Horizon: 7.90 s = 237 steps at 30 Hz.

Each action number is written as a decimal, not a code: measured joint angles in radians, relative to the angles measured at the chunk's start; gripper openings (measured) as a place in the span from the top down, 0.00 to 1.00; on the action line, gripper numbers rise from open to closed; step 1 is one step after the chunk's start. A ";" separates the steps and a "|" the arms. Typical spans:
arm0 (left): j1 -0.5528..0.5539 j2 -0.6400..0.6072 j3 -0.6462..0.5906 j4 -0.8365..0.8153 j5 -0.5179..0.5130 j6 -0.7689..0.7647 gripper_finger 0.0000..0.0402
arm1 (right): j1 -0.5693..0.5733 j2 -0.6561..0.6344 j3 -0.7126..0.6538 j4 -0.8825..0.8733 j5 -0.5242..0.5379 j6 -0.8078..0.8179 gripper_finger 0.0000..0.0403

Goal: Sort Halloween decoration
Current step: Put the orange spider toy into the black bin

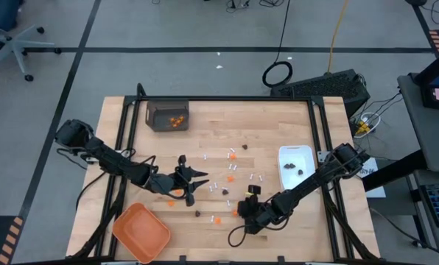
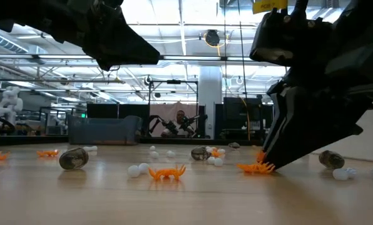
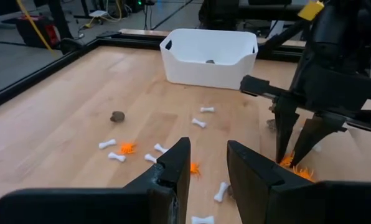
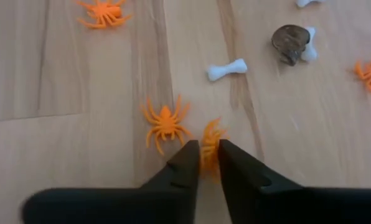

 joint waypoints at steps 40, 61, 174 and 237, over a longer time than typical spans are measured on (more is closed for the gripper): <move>-0.126 0.197 0.002 0.386 0.082 0.219 0.74 | -0.055 -0.022 -0.004 0.681 0.188 -0.445 0.99; -0.116 0.230 0.002 0.444 0.121 0.213 0.71 | -0.057 -0.023 -0.004 0.682 0.184 -0.460 0.99; -0.084 0.321 0.021 0.728 0.121 0.935 1.00 | 0.044 -0.025 -0.003 0.386 0.187 -0.354 0.58; 0.928 -0.421 0.021 -0.858 0.359 -0.051 1.00 | 0.090 -0.121 -0.003 0.322 0.193 -0.408 0.58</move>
